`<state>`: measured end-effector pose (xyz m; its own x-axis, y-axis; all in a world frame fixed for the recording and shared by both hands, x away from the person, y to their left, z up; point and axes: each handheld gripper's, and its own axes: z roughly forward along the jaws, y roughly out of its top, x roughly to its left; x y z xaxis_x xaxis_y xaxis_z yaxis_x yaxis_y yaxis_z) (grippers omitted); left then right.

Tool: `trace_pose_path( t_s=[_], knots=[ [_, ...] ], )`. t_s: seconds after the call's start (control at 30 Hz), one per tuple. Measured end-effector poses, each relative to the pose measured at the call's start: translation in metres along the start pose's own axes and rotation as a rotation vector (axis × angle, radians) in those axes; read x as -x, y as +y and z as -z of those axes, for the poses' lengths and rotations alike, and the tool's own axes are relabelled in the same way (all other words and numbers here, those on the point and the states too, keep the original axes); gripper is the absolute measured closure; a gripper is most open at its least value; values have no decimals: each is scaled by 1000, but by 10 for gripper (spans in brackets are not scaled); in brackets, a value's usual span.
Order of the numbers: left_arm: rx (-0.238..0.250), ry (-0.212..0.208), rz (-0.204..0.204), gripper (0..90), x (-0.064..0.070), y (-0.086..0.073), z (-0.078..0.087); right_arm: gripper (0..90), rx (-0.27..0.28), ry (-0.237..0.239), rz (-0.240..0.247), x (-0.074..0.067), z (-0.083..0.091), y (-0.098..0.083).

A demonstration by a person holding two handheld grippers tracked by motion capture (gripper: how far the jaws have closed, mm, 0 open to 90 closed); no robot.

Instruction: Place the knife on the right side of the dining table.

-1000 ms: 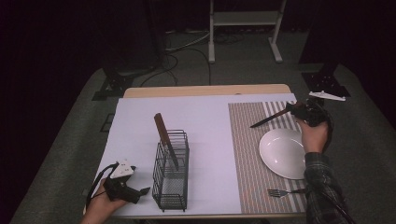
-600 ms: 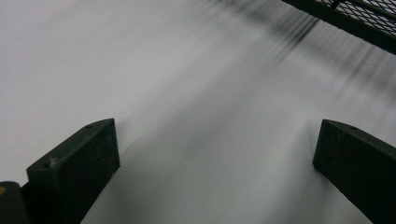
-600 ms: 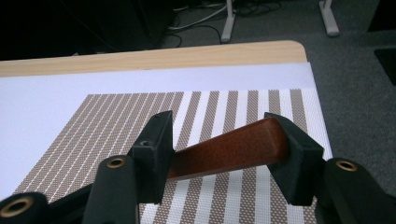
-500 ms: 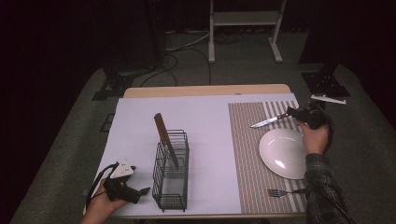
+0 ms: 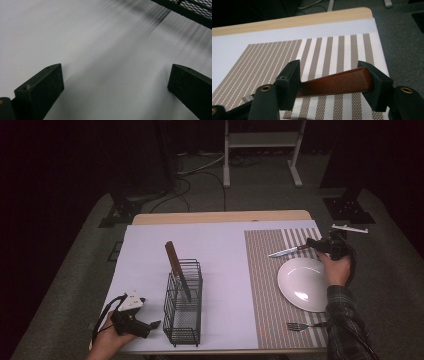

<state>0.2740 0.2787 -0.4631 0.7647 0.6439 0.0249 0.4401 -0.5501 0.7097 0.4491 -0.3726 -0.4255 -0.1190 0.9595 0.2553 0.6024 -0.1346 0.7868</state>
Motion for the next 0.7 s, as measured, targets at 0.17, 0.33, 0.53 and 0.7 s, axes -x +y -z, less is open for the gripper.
trace_pose_path(
  t_s=[0.17,0.33,0.53,0.7],
  knots=[
    [0,0,1,0,0,0,0,336,-22,-7,-18,4,-4,-2],
    [0,0,1,0,0,0,0,313,-50,-8,-36,6,-8,-4],
    [0,0,1,0,0,0,0,295,-78,-14,-54,8,-12,-5],
    [0,0,1,0,0,0,0,282,-90,-18,-62,11,-16,-8]
  ],
)
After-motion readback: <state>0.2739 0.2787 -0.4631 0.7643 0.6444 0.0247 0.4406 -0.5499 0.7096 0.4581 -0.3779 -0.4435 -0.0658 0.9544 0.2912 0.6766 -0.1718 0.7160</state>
